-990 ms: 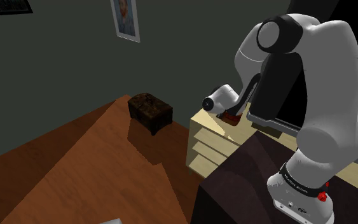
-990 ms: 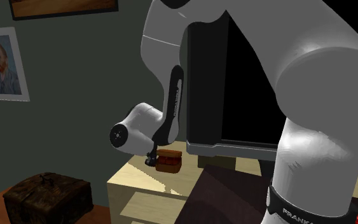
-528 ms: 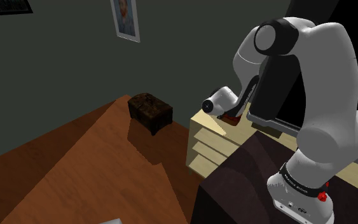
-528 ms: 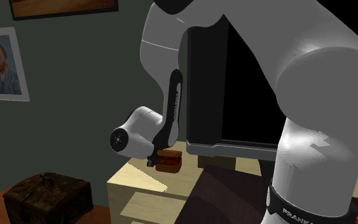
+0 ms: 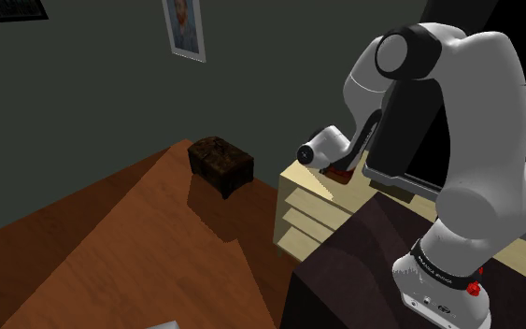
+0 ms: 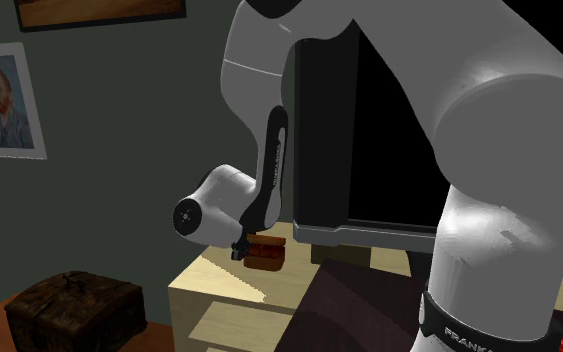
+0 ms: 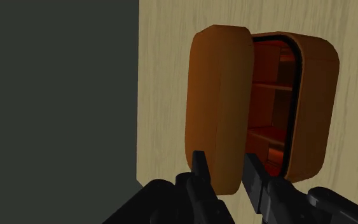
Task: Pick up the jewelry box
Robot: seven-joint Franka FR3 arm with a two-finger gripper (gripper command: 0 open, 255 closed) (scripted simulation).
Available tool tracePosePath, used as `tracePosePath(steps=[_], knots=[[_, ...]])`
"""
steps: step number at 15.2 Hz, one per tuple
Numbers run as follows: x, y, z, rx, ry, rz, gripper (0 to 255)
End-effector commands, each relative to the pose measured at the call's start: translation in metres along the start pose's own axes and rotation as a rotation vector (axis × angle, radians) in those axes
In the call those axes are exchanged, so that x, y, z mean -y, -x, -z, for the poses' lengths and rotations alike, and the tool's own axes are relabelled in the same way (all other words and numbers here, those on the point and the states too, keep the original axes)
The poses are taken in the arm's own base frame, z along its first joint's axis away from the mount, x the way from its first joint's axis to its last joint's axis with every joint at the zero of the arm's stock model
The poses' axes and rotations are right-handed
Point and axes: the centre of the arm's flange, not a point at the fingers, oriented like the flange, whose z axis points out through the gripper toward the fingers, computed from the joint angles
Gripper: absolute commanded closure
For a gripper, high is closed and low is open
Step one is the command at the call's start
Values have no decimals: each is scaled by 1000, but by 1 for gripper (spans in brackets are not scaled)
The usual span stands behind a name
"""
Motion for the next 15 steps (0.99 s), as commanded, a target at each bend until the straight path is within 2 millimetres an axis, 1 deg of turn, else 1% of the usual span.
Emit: tracePosePath(steps=[1,13,15], knots=[[-8,0,5,0,0,0,255],[-61,2,40,0,0,0,255],[-62,2,40,0,0,0,255]])
